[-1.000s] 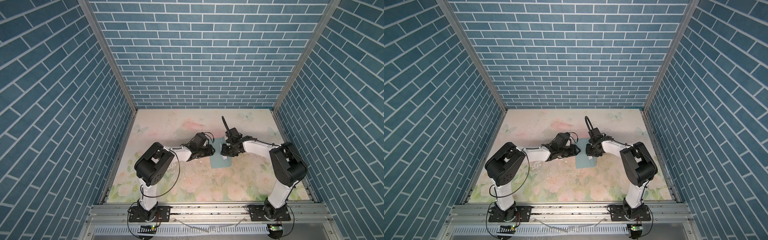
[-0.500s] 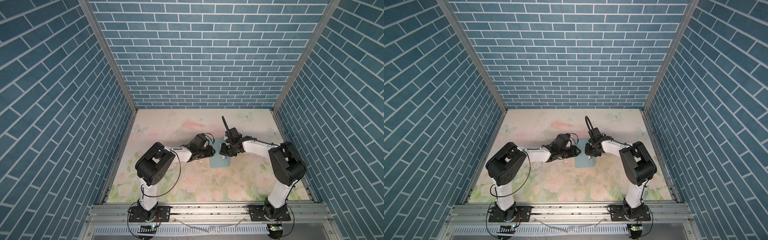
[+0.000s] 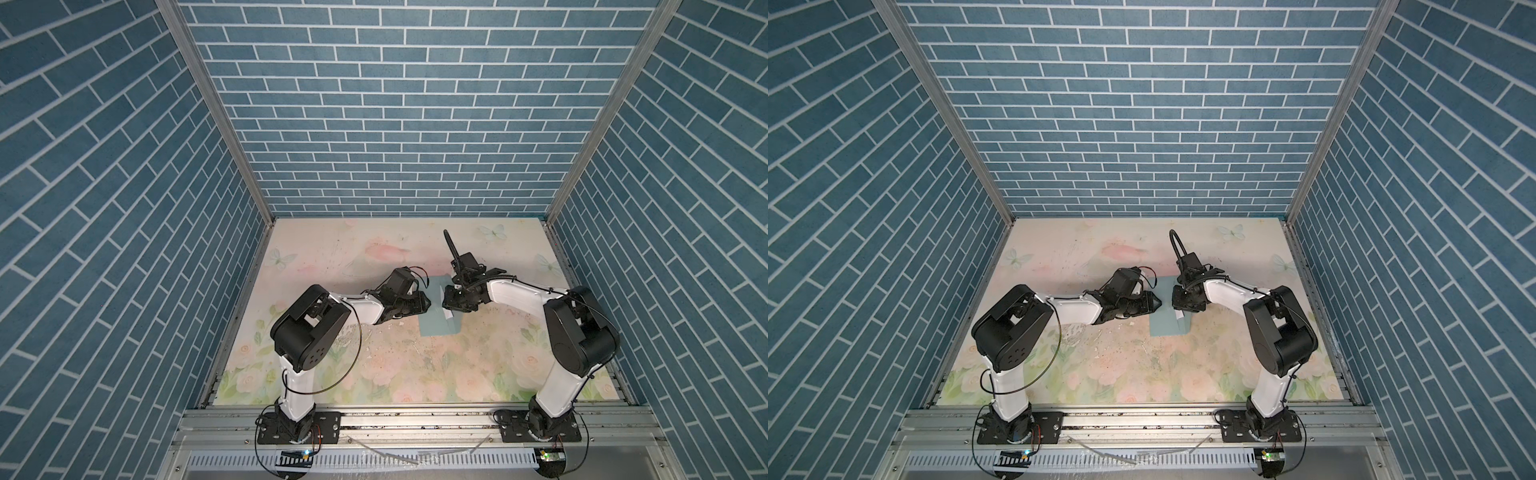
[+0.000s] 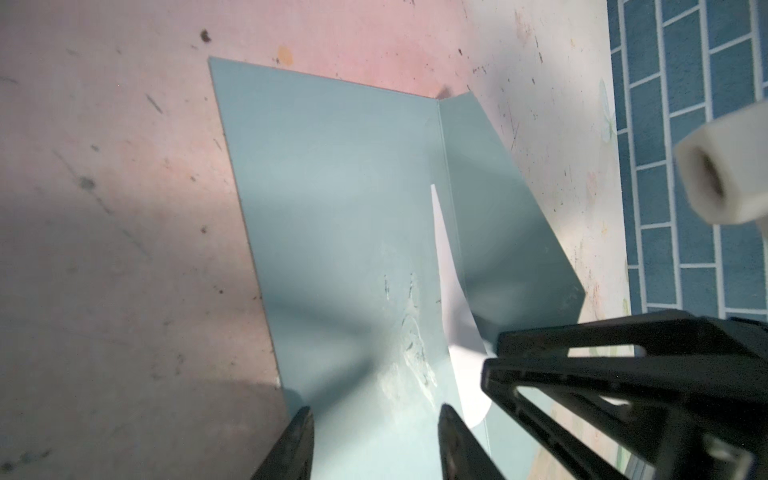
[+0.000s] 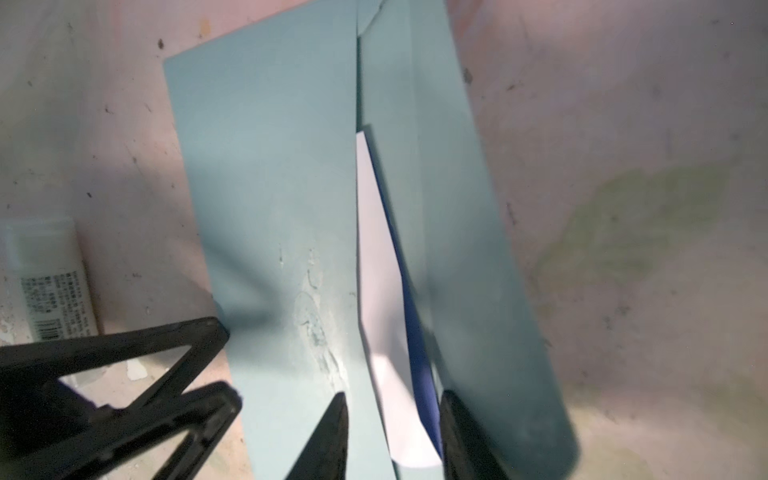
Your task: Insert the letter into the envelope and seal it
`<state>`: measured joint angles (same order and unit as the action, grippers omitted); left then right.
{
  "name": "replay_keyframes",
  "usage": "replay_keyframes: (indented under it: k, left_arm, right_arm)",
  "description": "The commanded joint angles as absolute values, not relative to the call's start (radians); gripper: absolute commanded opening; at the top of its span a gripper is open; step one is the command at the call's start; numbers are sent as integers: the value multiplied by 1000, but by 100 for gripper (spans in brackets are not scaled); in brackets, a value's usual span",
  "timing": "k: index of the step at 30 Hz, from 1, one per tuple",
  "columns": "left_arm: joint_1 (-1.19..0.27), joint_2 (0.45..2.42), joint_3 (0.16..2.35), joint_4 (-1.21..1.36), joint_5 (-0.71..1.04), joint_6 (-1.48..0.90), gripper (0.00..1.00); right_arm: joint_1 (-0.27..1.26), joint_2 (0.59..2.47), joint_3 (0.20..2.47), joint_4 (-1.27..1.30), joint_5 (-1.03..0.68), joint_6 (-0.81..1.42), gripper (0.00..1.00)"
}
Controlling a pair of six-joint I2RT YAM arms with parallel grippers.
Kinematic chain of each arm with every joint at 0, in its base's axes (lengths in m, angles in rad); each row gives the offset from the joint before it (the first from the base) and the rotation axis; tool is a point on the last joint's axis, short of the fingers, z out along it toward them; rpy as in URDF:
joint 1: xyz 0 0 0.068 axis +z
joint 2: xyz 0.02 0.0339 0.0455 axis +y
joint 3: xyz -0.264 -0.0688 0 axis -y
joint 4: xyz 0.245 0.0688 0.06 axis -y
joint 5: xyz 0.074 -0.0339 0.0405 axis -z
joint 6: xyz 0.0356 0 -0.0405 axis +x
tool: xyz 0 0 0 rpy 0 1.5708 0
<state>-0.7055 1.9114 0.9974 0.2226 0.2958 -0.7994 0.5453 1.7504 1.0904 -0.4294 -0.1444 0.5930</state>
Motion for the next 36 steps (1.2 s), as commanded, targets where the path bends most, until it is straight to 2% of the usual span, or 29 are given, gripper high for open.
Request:
replay_keyframes:
  k: [1,7,20,36]
  left_arm:
    - [-712,1879,984,188,280,-788,50]
    - [-712,1839,986,142,250,-758,49]
    - [-712,1848,964,104,243,-753,43]
    - [-715,1880,928,176,274,-787,34]
  right_arm:
    - [549,1729,1135,-491,-94,561,36]
    - [547,1782,1132,-473,-103,564,27]
    - [548,1831,1113,-446,-138,577,16]
    - [548,1863,1100,-389,-228,618,3]
